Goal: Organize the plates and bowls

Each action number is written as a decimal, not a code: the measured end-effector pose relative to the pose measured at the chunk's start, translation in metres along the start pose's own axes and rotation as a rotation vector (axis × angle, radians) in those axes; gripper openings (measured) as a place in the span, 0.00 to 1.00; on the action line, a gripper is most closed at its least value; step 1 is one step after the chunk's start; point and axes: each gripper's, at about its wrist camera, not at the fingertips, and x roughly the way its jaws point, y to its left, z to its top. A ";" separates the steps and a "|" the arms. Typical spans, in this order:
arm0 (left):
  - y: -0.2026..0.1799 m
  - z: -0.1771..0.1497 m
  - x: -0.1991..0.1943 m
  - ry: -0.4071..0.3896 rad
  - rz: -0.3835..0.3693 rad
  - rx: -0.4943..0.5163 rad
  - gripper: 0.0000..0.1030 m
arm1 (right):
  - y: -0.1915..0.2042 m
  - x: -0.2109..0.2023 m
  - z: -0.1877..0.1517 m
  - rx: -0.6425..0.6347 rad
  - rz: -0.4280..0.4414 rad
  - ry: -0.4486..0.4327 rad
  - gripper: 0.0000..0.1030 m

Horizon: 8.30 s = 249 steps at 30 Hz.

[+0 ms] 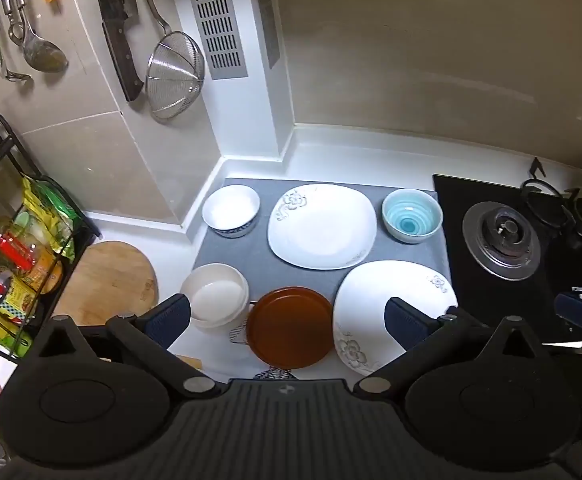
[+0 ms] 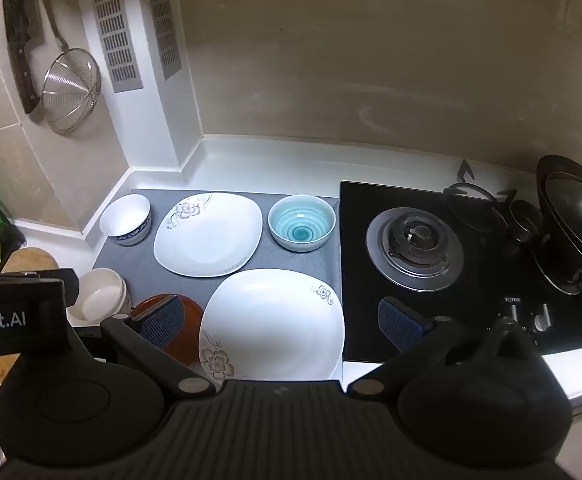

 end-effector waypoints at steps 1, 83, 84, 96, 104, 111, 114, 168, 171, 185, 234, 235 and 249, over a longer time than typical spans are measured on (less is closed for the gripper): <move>0.001 0.000 -0.001 0.001 -0.002 -0.002 1.00 | 0.001 0.001 -0.001 -0.004 0.000 0.003 1.00; 0.021 -0.053 0.118 0.199 -0.181 -0.158 1.00 | -0.054 0.074 -0.054 -0.067 0.006 0.008 1.00; 0.029 -0.059 0.129 0.188 -0.248 -0.200 1.00 | -0.058 0.079 -0.060 -0.083 0.003 0.001 1.00; 0.044 -0.069 0.270 0.402 -0.538 -0.340 0.91 | -0.129 0.145 -0.109 0.109 0.199 -0.055 1.00; 0.025 -0.079 0.312 0.576 -0.562 -0.383 0.67 | -0.151 0.197 -0.127 0.358 0.366 0.100 0.87; 0.014 -0.089 0.346 0.612 -0.507 -0.410 0.45 | -0.148 0.223 -0.137 0.438 0.407 0.168 0.53; 0.014 -0.091 0.358 0.617 -0.517 -0.445 0.45 | -0.149 0.235 -0.139 0.453 0.403 0.184 0.27; -0.021 -0.062 0.306 0.487 -0.490 -0.207 0.43 | -0.182 0.226 -0.131 0.455 0.458 0.171 0.18; -0.024 -0.057 0.306 0.479 -0.478 -0.186 0.37 | -0.179 0.223 -0.130 0.437 0.452 0.167 0.18; -0.028 -0.062 0.303 0.496 -0.467 -0.199 0.30 | -0.180 0.219 -0.133 0.432 0.442 0.169 0.17; 0.059 0.006 0.316 0.471 -0.566 -0.302 0.30 | -0.112 0.206 -0.036 0.422 0.398 0.066 0.17; 0.064 0.010 0.320 0.473 -0.573 -0.300 0.30 | -0.107 0.207 -0.031 0.427 0.394 0.063 0.17; 0.124 0.074 0.389 0.486 -0.578 -0.212 0.30 | -0.024 0.256 0.016 0.435 0.330 0.073 0.17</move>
